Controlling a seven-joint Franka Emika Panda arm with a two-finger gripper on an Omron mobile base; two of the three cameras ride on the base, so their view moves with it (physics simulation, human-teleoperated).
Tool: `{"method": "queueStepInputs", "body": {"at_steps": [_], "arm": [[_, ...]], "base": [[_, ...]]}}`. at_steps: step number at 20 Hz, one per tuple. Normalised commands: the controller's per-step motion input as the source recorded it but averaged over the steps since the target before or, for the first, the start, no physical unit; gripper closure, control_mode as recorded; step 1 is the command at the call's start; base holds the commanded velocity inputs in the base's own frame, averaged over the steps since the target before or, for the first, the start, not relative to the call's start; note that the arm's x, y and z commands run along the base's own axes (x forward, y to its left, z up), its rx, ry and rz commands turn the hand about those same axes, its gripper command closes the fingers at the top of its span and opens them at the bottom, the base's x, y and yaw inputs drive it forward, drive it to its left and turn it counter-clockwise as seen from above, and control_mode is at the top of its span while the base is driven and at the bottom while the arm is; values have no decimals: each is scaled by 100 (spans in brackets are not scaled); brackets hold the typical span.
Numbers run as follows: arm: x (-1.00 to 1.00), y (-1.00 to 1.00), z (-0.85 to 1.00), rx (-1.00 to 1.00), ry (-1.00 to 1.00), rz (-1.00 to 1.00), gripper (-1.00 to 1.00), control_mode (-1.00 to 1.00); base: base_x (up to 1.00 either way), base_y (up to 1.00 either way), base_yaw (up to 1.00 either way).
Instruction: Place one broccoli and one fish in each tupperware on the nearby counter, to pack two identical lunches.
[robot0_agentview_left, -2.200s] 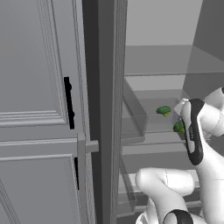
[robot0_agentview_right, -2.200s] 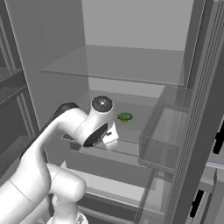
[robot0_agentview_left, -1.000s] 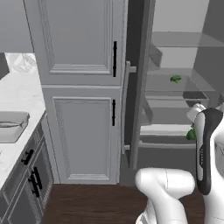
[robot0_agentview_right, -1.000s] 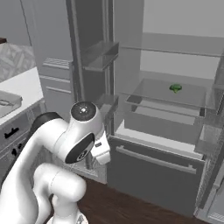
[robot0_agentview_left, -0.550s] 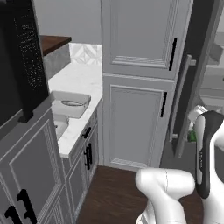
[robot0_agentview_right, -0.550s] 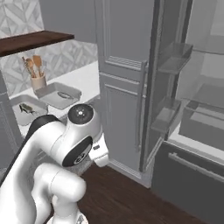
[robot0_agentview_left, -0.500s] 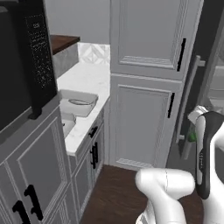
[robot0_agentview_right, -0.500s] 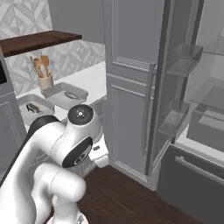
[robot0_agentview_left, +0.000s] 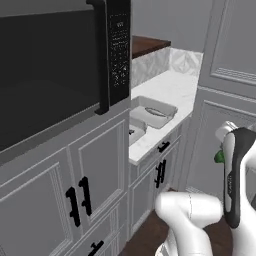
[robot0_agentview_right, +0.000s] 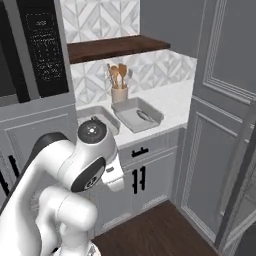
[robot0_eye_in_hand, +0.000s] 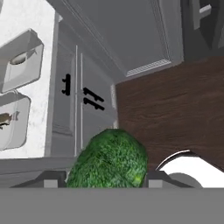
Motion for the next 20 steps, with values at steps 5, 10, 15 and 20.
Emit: {"method": "queueStepInputs", "body": {"at_steps": [5,10,15,20], "arm": [[0,0,0,0,0,0,100,100],[0,0,0,0,0,0,100,100],[0,0,0,0,0,0,100,100],[0,0,0,0,0,0,100,100]], "base": [[90,4,27],[84,-3,14],[87,-35,17],[82,-50,43]]}}
